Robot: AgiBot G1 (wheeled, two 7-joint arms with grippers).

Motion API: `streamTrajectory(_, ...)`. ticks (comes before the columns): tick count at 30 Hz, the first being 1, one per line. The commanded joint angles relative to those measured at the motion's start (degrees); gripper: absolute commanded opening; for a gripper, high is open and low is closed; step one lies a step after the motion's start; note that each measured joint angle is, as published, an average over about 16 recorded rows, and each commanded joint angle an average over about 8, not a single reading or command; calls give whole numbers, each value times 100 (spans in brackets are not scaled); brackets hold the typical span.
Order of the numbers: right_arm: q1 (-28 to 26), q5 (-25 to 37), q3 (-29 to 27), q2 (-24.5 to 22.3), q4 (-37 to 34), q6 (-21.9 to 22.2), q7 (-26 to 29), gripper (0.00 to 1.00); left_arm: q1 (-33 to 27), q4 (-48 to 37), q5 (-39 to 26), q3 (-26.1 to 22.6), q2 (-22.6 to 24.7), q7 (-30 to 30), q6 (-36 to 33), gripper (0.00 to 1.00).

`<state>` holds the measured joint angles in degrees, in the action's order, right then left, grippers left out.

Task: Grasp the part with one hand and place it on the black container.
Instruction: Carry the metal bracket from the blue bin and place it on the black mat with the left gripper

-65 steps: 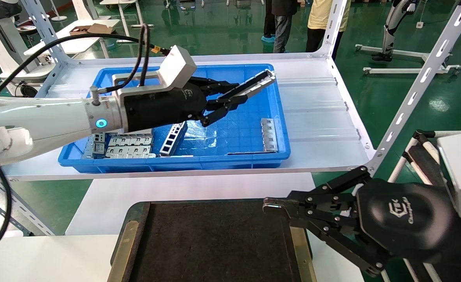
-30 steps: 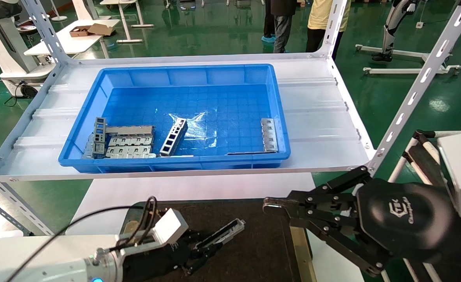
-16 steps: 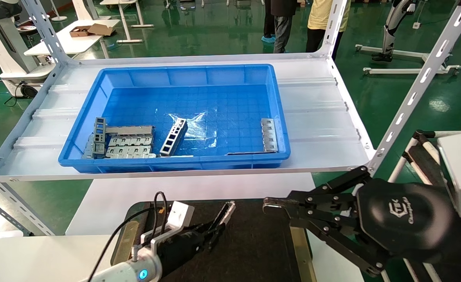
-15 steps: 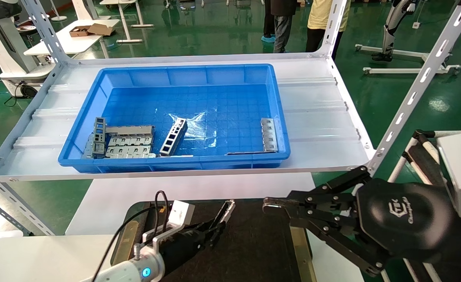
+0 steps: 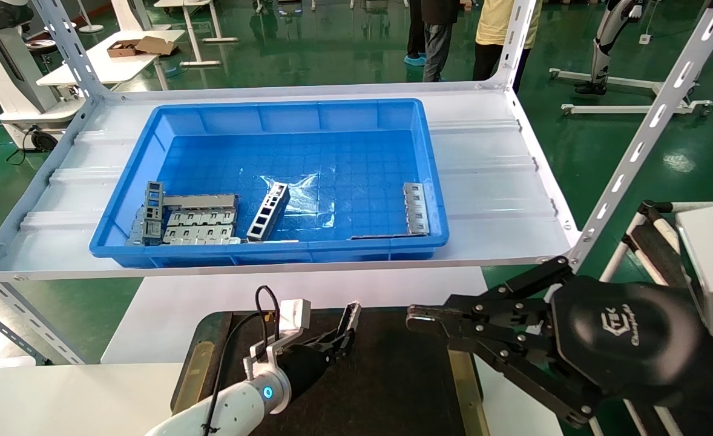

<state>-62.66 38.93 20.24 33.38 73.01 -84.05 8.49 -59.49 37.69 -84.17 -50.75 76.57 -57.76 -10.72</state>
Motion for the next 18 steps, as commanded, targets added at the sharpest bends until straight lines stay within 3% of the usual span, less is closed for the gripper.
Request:
streamTrajectory(1,0,0,0,0,0,0,0,0,-25,-98,-36,-72,52,-167,72,0)
streamTrajectory(18,0,-1,2,-1,0,1,-1,0,232,286,-93,-541,-93,-1099,556,0)
